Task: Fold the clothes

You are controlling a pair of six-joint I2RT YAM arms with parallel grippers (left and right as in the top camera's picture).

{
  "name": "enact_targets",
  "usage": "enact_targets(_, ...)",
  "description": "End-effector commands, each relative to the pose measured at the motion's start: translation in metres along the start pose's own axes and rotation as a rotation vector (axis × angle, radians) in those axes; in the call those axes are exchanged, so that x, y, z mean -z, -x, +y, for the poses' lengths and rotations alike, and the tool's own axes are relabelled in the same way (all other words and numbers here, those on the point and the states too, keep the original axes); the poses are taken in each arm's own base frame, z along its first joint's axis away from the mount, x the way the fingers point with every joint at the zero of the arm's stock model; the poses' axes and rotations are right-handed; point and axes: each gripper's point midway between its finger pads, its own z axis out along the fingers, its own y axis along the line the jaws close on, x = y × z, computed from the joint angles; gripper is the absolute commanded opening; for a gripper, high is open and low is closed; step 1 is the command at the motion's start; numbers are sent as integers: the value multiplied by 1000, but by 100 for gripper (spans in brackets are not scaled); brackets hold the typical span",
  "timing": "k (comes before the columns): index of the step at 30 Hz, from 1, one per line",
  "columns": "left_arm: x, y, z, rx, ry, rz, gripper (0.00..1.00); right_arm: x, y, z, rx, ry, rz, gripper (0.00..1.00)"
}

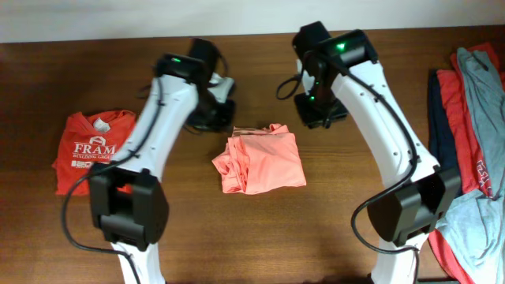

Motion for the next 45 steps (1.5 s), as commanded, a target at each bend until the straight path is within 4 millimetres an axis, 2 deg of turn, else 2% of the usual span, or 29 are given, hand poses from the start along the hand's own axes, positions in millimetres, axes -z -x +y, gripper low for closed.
enact_targets(1,-19,-14,-16,-42,-19,46,20,-8,-5,-3,-13,6,34,33)
enact_targets(7,-50,-24,-41,-79,-106,63,20,-8,-4,-2,-1,6,33,33)
enact_targets(10,-59,-24,-43,-91,-107,56,20,-8,-5,-3,-1,6,34,33)
enact_targets(26,-64,-15,-43,-108,-110,11,22,-8,-5,-3,-1,6,34,34)
enact_targets(34,-73,-13,-44,-125,-98,-5,23,-8,-5,-2,-1,6,34,33)
enact_targets(36,-73,-12,-45,-127,-99,-9,22,-8,-5,-2,-2,6,34,33)
enact_targets(39,-73,-10,-45,-129,-100,-18,1,-8,-5,-2,-1,6,34,34)
enact_targets(45,-73,-10,-45,-129,-100,-19,0,-8,-5,-3,-1,6,34,33)
